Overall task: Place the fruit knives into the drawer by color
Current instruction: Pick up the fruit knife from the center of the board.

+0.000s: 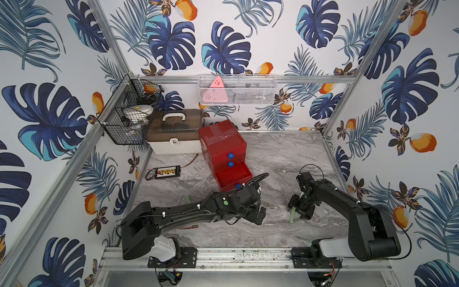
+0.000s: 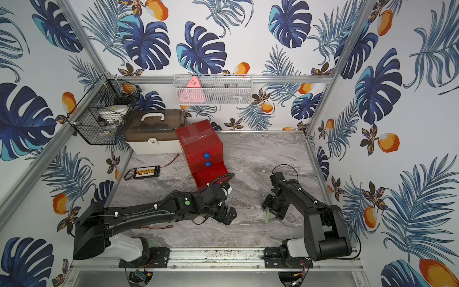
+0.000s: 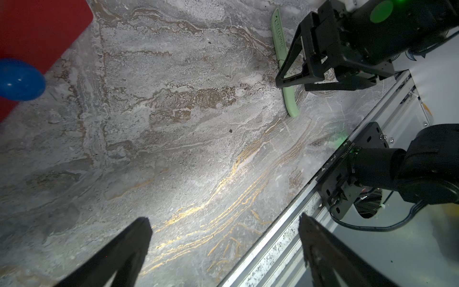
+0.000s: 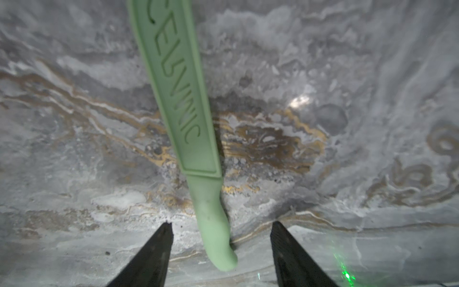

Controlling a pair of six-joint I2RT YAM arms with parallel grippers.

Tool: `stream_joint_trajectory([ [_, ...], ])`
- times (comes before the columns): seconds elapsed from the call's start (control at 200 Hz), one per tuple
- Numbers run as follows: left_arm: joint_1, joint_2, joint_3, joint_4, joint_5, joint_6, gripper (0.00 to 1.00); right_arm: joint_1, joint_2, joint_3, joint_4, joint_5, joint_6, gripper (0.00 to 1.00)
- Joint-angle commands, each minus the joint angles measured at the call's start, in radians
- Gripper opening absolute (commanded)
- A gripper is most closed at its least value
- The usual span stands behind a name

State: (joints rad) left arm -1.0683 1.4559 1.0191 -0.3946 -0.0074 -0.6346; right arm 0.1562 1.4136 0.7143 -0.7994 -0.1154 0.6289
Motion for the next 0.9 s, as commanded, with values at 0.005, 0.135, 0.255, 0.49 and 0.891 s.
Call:
stream_joint_trajectory([
  [0.005, -0.001, -0.017, -0.014, 0.014, -0.008, -0.01, 0.99, 0.001, 0.018, -0.005, 0.073, 0.0, 0.02, 0.6],
  [0.135, -0.001, -0.036, -0.033, 0.01, -0.016, -0.011, 0.99, 0.002, 0.041, -0.004, 0.096, 0.013, 0.014, 0.51],
  [0.255, -0.001, -0.051, -0.046, 0.006, -0.02, -0.012, 0.99, 0.001, 0.066, -0.016, 0.118, 0.017, 0.009, 0.43],
  [0.49, -0.001, -0.078, -0.073, 0.002, -0.028, -0.024, 0.99, 0.001, 0.107, -0.023, 0.163, 0.005, 0.01, 0.2],
  [0.891, -0.001, -0.08, -0.078, 0.002, -0.036, -0.021, 0.99, 0.002, 0.065, 0.038, 0.119, -0.012, -0.018, 0.05],
])
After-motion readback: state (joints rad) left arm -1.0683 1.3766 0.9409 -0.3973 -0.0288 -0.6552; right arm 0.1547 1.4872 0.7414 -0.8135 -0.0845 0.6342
